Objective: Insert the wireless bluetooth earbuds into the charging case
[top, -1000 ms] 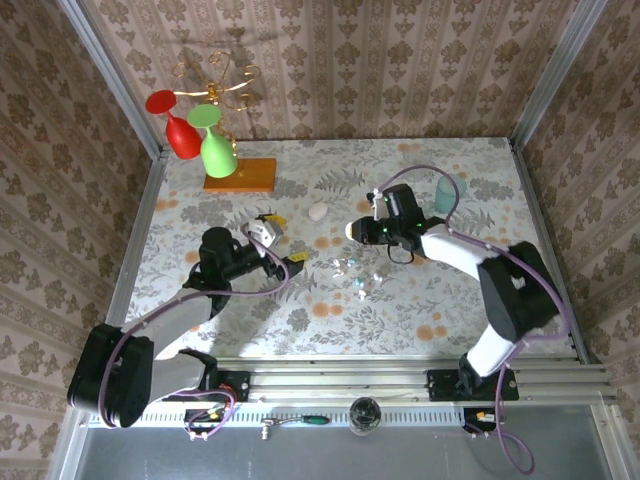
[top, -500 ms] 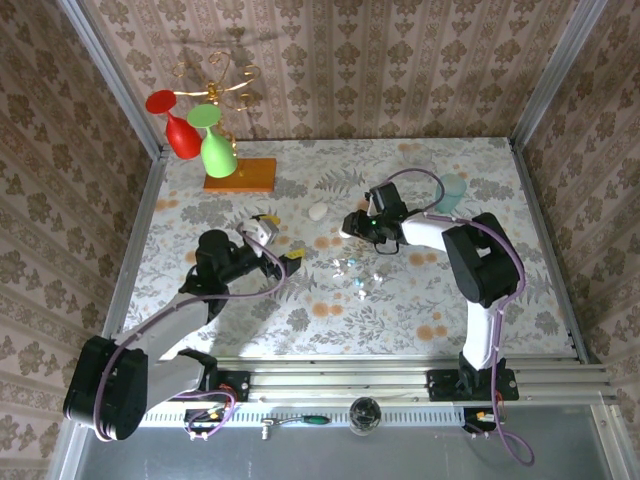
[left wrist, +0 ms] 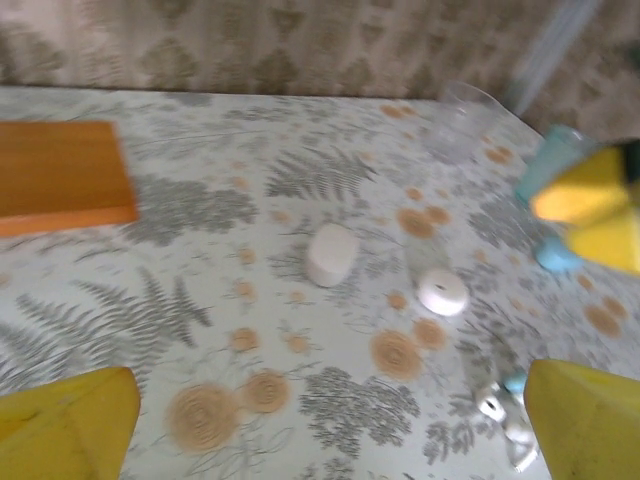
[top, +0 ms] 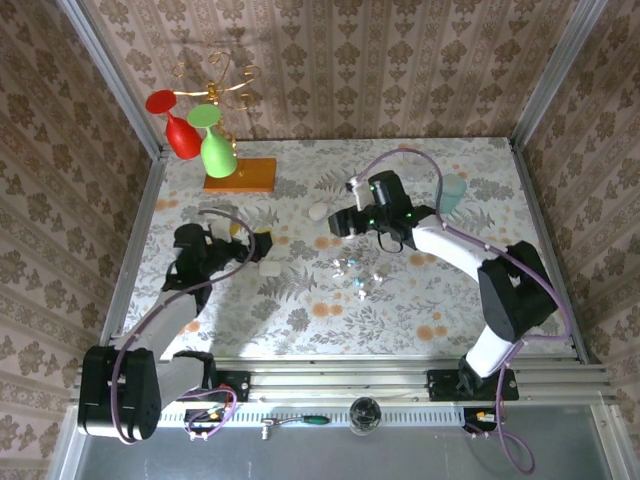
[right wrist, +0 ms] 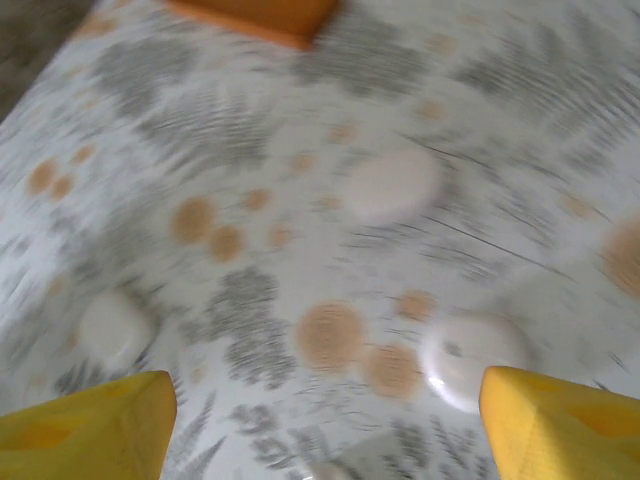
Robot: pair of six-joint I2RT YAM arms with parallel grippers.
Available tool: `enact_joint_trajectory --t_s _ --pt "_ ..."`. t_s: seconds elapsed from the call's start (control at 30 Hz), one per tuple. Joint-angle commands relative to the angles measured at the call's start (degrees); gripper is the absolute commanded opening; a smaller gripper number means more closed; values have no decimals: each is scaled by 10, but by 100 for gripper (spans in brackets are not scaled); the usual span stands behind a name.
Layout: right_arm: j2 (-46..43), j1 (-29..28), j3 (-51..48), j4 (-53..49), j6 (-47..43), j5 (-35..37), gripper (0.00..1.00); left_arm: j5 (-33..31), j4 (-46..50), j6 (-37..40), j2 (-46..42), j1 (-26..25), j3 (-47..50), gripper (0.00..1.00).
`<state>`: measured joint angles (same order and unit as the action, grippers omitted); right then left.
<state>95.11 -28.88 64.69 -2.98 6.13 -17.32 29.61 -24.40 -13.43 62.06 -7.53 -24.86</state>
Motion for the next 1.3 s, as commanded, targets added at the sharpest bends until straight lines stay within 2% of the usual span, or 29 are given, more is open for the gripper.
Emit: enact_joint_trajectory --t_s 0.0,0.13,0.33,0.53,0.9,1.27 --pt "-11 -36 -25 -7 -168 -69 82 12 -3 -94 -12 46 16 100" --pt "16 -88 2 -28 -261 -96 84 17 -19 -132 -22 89 39 100" --pt "112 -140 105 -102 -354 -73 85 6 -12 -152 -38 134 61 100" --pt "217 -173 209 -130 -343 -18 85 6 -12 -194 -33 193 77 100" --pt "341 -201 354 -246 -374 46 84 1 -44 -199 -22 214 96 100" --pt "394 -202 420 -292 -378 48 81 10 -81 -213 -2 228 107 100"
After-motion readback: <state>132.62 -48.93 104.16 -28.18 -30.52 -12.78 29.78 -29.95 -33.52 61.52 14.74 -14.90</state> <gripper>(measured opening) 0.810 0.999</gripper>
